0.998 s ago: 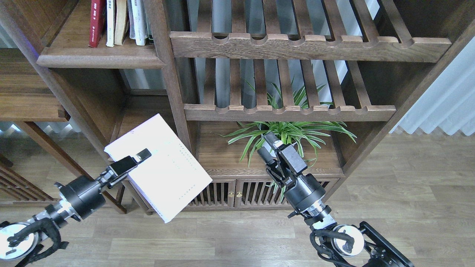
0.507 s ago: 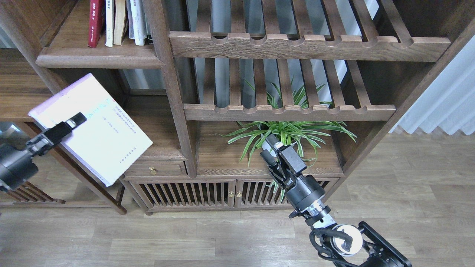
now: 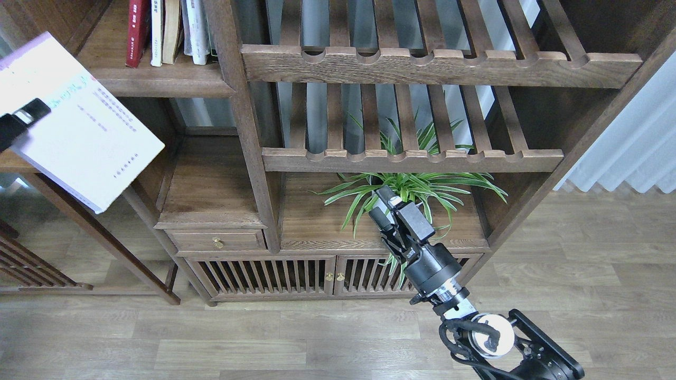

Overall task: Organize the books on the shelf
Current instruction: 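Lift the white book with the left gripper up toward the top shelf, then insert the white book upright among the books on the top shelf, left gripper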

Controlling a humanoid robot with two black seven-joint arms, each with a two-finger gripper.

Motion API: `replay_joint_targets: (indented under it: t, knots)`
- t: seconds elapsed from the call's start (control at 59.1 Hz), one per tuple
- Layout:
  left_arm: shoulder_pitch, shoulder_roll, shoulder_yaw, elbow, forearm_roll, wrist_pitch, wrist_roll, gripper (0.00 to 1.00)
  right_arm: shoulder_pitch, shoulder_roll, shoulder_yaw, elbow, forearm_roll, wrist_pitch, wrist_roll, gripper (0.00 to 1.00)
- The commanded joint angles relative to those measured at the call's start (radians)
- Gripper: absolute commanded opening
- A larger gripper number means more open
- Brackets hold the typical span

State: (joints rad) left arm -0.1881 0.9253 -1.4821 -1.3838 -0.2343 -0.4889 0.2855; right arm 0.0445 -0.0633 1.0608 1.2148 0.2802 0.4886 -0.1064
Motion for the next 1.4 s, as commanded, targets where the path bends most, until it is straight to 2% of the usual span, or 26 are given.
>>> replay_joint_targets:
  t: [0.0, 0.169, 0.372, 0.44, 0.457, 0.541, 0.761, 0.981, 1.116, 1.319, 1.336, 1.386]
  knots:
    - [-0.062, 0.07, -0.003, 0.0, -0.037, 0.0, -0.002, 0.0, 0.002, 0.003, -0.001, 0.0, -0.001, 0.0, -0.001, 0.99]
    - [-0.134, 0.13, -0.001, 0.0, -0.04, 0.0, 0.0, 0.0, 0.006, 0.003, -0.001, 0.002, 0.0, 0.0, -0.001, 0.99]
    - [-0.289, 0.181, 0.037, 0.002, -0.011, 0.0, 0.027, 0.0, 0.006, 0.005, -0.001, 0.0, 0.0, 0.0, -0.001, 0.99]
    - [-0.359, 0.196, 0.074, 0.002, 0.012, 0.0, 0.034, 0.0, 0.006, 0.005, -0.001, 0.0, 0.0, 0.0, 0.001, 0.99]
    - [-0.434, 0.208, 0.126, 0.009, 0.045, 0.0, 0.046, 0.0, 0.006, 0.013, -0.001, 0.0, 0.0, 0.0, -0.001, 0.99]
    - [-0.543, 0.21, 0.198, 0.022, 0.105, 0.0, 0.06, 0.0, 0.006, 0.019, -0.001, 0.0, 0.0, 0.0, -0.001, 0.99]
    - [-0.752, 0.204, 0.348, 0.089, 0.22, 0.0, 0.064, 0.01, 0.011, 0.022, 0.001, 0.0, 0.0, 0.0, -0.001, 0.99]
    - [-0.852, 0.184, 0.408, 0.138, 0.331, 0.0, 0.067, 0.01, 0.009, 0.023, 0.001, 0.0, 0.002, 0.0, -0.001, 0.99]
    - [-0.87, 0.142, 0.413, 0.174, 0.394, 0.0, 0.067, 0.01, 0.011, 0.025, 0.001, 0.0, 0.004, 0.0, -0.001, 0.99]
    - [-0.901, 0.05, 0.414, 0.209, 0.498, 0.0, 0.066, 0.0, 0.011, 0.019, 0.001, 0.002, 0.004, 0.0, -0.001, 0.99]
    - [-0.927, -0.004, 0.408, 0.23, 0.542, 0.0, 0.063, 0.0, 0.011, 0.016, 0.001, 0.002, 0.005, 0.0, -0.001, 0.99]
    - [-0.95, -0.04, 0.404, 0.249, 0.57, 0.0, 0.061, 0.0, 0.011, 0.014, 0.001, 0.003, 0.005, 0.0, -0.001, 0.99]
